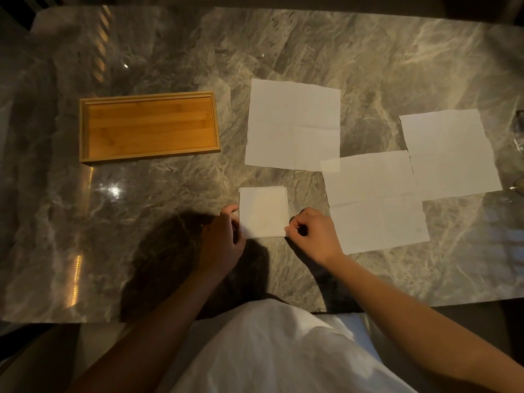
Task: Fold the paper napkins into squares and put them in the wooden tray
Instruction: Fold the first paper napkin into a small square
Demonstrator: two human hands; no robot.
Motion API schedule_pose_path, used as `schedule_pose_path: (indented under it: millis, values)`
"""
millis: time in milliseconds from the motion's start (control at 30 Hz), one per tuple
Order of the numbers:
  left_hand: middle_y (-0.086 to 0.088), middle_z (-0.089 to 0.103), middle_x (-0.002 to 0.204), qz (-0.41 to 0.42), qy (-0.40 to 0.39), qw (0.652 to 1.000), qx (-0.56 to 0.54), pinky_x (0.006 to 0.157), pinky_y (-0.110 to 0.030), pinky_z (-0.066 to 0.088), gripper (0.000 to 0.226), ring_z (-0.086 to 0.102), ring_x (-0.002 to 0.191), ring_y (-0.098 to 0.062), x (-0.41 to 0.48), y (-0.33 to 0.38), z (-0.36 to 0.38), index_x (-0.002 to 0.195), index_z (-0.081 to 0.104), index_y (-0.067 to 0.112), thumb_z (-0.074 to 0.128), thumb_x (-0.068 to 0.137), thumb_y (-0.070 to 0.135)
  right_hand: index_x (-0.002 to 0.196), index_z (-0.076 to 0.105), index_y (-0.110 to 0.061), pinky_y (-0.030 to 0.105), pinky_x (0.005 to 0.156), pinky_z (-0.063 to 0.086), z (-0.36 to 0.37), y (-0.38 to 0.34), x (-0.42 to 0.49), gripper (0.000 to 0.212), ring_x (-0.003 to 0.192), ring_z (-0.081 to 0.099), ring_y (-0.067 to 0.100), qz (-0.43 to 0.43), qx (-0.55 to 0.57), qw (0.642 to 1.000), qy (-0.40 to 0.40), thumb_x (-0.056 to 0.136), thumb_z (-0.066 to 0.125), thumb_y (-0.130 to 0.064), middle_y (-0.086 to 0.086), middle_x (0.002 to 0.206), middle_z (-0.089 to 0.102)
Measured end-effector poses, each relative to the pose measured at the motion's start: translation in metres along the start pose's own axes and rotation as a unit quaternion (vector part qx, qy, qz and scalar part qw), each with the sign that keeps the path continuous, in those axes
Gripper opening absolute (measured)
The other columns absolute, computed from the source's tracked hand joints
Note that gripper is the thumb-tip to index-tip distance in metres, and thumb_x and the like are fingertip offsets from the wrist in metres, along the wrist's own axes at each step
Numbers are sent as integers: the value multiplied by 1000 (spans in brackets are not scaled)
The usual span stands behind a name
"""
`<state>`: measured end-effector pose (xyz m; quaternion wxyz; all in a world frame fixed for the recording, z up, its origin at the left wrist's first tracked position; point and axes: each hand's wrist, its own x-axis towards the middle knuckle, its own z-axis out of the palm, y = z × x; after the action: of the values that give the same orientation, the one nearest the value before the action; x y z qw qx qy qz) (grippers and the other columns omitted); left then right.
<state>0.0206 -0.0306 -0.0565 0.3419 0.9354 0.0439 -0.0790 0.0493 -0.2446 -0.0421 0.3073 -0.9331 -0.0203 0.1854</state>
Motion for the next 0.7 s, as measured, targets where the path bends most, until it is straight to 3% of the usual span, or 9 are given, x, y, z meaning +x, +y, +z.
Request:
schedule_pose_path:
  millis: [200,333,567,700]
  values:
    - [-8,61,102,34,7,999,8,79,-41,53,56,59,85,-18,-1,0,1,130,41,9,68,82,15,72,67,-18,40,76,51,0,-1,0,20,77,55,12,6,-9,1000,-2,85,61,-31,-3,79,62]
    - [-14,51,125,59,0,997,52,80,-37,52,68,53,107,-23,-1,-4,2,135,27,21,68,81,17,70,66,-19,40,73,52,0,-3,1,19,74,54,12,3,-24,1000,-5,84,61,-31,-2,77,62]
    - [-14,26,144,27,-76,981,177,97,-51,34,66,30,126,-34,8,-15,-5,141,28,35,60,83,41,70,66,-20,39,72,51,0,-3,3,18,71,53,11,15,-25,1000,-10,83,60,-31,-3,75,59]
    - [-13,27,146,59,-101,971,207,100,-54,30,70,30,127,-37,19,-19,-11,143,25,35,58,83,47,72,65,-18,40,73,52,-2,-2,5,19,71,54,14,11,-31,999,-25,84,60,-32,-1,76,60]
